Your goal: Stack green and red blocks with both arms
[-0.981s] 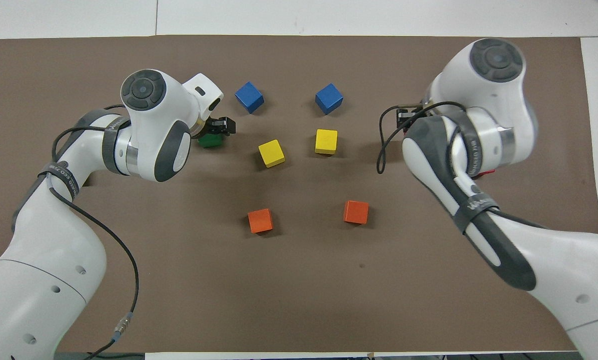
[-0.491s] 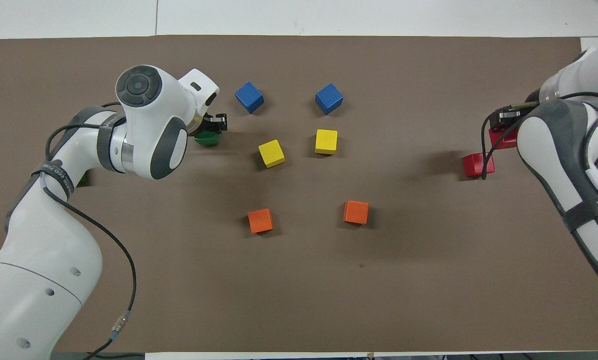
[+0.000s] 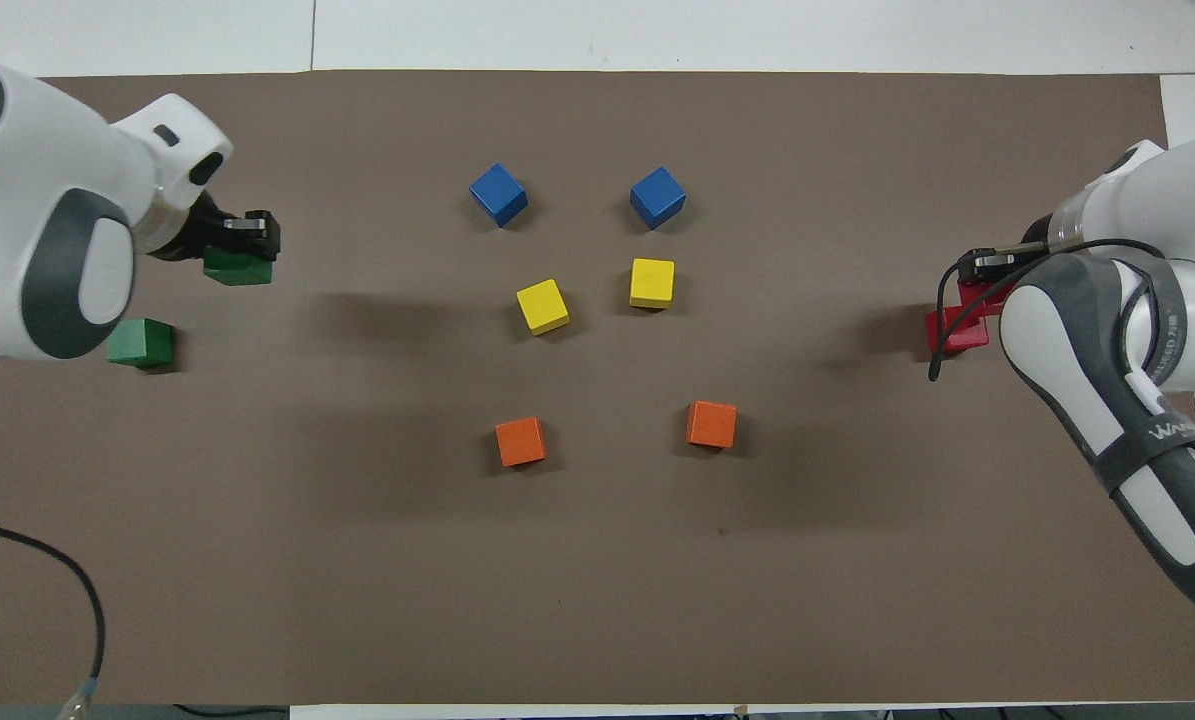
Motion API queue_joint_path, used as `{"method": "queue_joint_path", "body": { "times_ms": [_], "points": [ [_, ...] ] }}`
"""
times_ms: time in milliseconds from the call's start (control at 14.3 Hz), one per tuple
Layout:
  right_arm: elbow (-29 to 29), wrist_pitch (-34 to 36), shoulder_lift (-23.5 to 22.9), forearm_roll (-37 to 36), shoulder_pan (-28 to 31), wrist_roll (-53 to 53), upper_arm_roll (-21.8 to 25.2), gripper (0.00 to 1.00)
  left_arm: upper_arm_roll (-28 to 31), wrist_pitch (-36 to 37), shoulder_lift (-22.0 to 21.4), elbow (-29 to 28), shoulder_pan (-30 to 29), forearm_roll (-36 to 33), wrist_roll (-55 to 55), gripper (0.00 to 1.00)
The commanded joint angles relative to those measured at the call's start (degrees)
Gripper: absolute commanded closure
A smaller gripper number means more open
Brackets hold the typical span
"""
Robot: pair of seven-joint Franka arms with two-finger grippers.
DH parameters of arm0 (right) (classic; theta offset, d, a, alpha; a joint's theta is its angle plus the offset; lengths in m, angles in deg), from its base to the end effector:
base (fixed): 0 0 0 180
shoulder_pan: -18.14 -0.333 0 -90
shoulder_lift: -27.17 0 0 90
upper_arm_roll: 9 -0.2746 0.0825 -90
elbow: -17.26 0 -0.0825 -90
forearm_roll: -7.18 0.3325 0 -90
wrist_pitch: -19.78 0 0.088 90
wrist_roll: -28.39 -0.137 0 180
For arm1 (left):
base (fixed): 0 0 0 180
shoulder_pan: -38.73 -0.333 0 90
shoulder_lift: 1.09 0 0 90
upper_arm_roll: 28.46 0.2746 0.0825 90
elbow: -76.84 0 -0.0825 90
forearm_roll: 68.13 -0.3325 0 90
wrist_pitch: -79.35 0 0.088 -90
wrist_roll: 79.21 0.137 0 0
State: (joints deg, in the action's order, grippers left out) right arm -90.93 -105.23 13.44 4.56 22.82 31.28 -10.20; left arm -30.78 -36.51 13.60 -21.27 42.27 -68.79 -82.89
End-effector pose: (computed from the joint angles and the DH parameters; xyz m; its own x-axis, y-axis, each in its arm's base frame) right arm 0.5652 -0.0376 0.3424 0.9985 0.0151 0.0518 0.0132 -0.9992 0.0365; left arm 0.5803 -0.0572 0.3929 0.9977 -0.0410 0.0535 -0.0413 -0.9991 0.0031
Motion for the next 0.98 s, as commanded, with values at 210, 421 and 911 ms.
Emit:
{"method": "queue_joint_path", "body": {
  "times_ms": [210,421,911],
  "points": [
    [-6.15,-2.52,3.71,0.42,0.42,-0.25,-0.56,1.00,-0.58,-5.33,-6.87,-12.44,-11.96,-0.66,13.61,1.00],
    [-6.85,-2.52,3.97,0.42,0.42,0.01,-0.56,1.00,-0.58,-11.12,-8.53,-17.35,-16.45,-0.49,16.87,1.00],
    [-9.14,-3.31,4.68,0.42,0.42,0.10,-0.56,1.00,-0.67,-19.05,-7.57,-22.20,-18.13,0.74,17.31,1.00]
  ]
}}
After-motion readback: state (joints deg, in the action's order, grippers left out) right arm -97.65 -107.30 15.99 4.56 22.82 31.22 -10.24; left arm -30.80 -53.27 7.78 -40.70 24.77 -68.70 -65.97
